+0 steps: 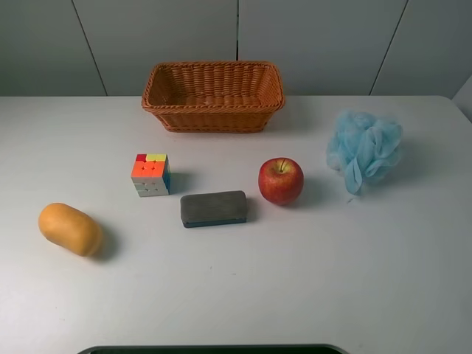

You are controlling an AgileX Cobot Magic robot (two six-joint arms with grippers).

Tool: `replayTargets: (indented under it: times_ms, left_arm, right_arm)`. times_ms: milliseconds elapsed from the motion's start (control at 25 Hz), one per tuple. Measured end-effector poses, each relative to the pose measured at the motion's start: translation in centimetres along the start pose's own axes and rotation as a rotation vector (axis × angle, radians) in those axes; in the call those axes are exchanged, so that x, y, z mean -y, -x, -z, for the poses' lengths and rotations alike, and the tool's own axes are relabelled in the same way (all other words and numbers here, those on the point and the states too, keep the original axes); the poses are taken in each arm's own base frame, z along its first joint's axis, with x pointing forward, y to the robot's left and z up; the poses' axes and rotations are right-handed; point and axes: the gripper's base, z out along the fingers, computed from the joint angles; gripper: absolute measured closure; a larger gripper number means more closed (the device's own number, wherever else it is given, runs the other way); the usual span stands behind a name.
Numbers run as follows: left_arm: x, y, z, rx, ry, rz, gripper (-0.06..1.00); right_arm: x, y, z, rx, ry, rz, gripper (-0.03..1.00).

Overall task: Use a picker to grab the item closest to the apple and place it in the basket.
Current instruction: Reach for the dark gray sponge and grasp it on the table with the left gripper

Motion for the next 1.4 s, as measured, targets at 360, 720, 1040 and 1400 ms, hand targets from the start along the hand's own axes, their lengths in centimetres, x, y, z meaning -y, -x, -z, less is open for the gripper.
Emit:
replayTargets:
  times_ms: [360,720,1040,1400]
  left_arm:
    - [-0.5,8.0,-5.5,-0.251,-0.103,-0.072,0.21]
    - [5.3,12.0,-16.2,-0.497,-0.249,-0.324,0.21]
    - [14.6,10.6,-26.5,-0.709,-0.433,-0.536,0.21]
    - [22.9,6.9,-33.2,-0.815,-0.556,-0.75,0.21]
  right_arm:
    - [0.0,0.0,0.0,0.0,0.0,0.0,0.27]
    - [0.0,0.0,0.0,0.0,0.0,0.0,0.27]
    - [0.0,0.0,0.0,0.0,0.0,0.0,0.27]
    - [0.0,0.0,0.0,0.0,0.0,0.0,0.27]
